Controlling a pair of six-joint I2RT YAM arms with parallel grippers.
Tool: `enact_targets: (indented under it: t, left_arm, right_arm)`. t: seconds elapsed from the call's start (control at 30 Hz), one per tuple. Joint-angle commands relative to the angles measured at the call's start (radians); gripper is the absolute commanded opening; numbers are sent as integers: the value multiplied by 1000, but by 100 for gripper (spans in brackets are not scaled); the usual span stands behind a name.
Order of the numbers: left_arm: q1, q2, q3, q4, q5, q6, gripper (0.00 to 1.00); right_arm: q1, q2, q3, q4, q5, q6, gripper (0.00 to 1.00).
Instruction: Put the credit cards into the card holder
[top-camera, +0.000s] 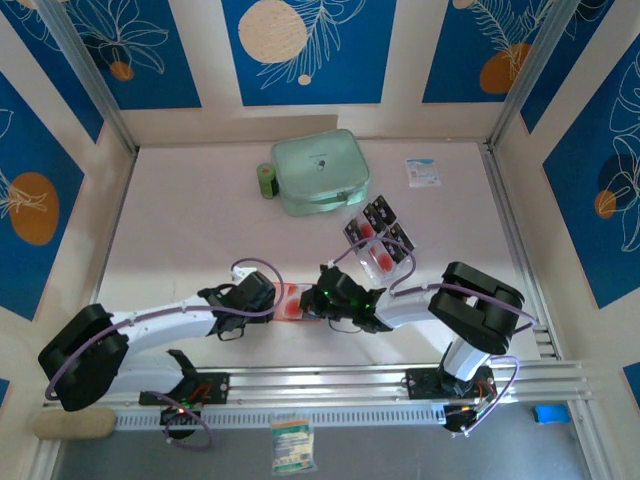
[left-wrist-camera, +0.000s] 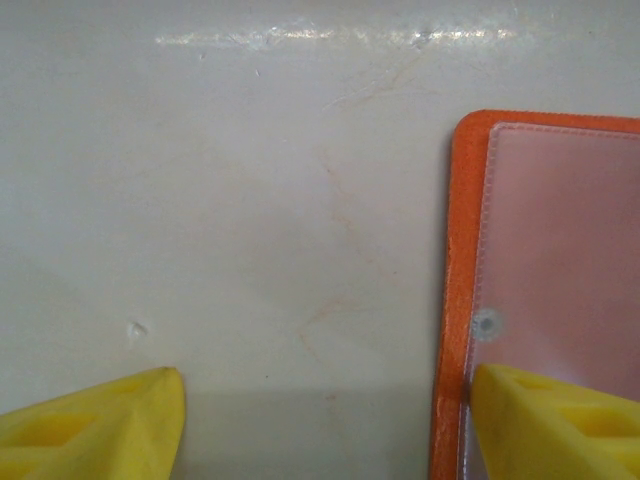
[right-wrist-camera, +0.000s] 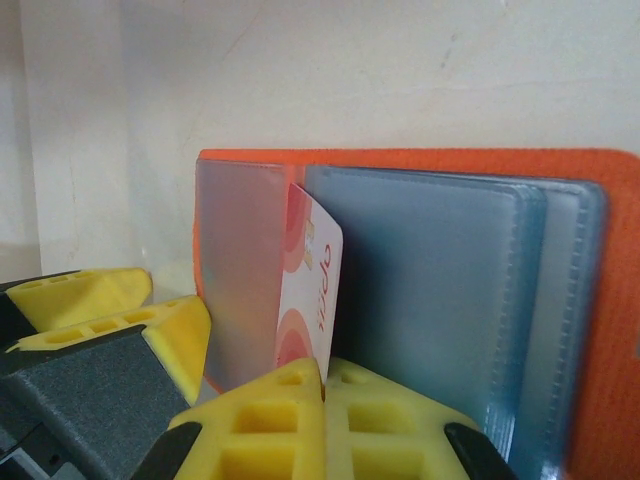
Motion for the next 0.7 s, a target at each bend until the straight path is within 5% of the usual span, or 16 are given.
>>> enact_targets:
  t: [0.0, 0.67]
  left_arm:
    - [9, 20, -7, 25, 41, 7, 75]
    - [9, 14, -7, 23, 43, 7, 75]
  right_arm:
    - [7, 38, 7, -87, 11, 8, 0]
    - [-18, 95, 63, -120, -70, -29, 2]
